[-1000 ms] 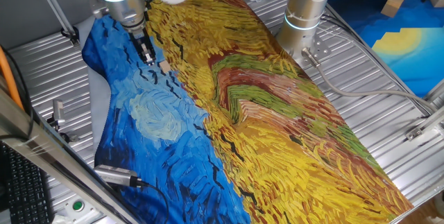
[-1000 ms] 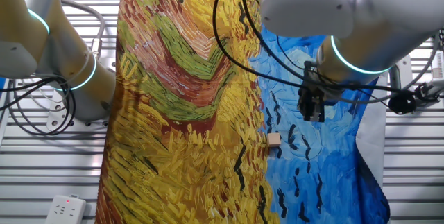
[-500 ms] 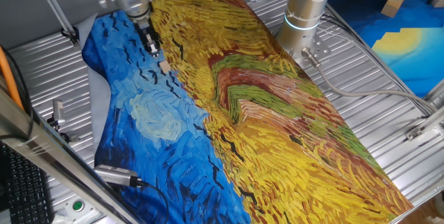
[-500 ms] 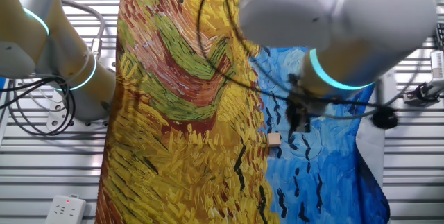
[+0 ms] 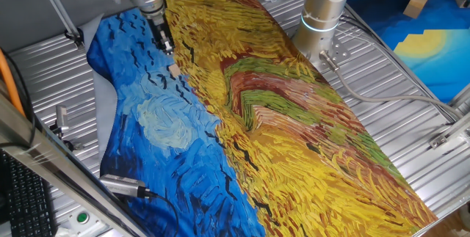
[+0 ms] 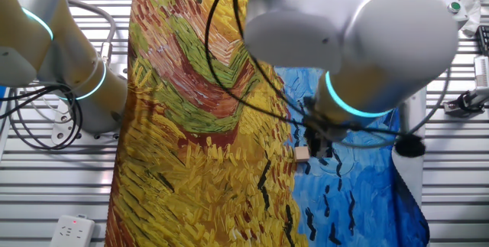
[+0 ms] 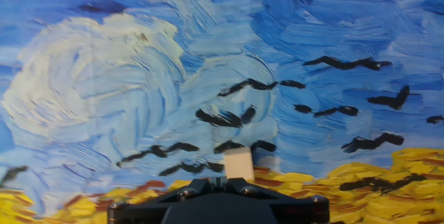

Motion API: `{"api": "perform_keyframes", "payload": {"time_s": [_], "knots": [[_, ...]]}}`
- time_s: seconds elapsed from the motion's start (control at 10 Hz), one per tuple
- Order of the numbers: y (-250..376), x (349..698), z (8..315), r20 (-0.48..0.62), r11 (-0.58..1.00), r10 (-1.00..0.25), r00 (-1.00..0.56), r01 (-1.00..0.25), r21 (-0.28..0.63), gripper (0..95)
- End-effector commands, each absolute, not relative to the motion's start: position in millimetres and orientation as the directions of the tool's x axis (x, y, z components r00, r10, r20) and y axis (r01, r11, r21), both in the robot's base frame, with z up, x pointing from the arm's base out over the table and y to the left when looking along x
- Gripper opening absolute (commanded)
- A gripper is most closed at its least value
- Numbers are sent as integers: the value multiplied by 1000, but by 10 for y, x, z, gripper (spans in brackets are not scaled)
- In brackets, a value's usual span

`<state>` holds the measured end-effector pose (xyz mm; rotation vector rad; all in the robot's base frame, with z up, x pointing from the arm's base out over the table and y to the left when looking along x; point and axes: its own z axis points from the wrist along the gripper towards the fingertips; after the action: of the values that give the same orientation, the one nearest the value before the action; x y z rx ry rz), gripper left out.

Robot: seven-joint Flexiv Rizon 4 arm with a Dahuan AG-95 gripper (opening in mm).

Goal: Pick up the small block on the left and move it to the right

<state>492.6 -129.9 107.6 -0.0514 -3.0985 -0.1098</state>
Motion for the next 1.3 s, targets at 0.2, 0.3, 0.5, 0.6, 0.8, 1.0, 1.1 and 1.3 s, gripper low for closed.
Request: {"api": "perform_keyframes", "payload": {"time_s": [0.2, 0.3, 0.5, 0.6, 0.8, 1.0, 1.1, 1.3], "knots": [[-1303, 4933, 929, 23, 997, 29, -999, 30, 66, 0], [-1311, 4959, 932, 28, 998, 27, -999, 28, 64, 0], [-1320, 4975, 937, 29, 998, 24, -999, 26, 65, 0], [-1320, 4975, 938, 30, 998, 23, -999, 25, 65, 0], [-1320, 4975, 938, 16, 997, 8, -1000, 9, 72, 0], [-1320, 4975, 938, 19, 994, -14, -1000, -12, 104, 0], [-1320, 4975, 938, 43, 994, -28, -999, -24, 108, 0], [-1320, 4975, 938, 85, 995, -3, -996, 6, 101, 0]]}}
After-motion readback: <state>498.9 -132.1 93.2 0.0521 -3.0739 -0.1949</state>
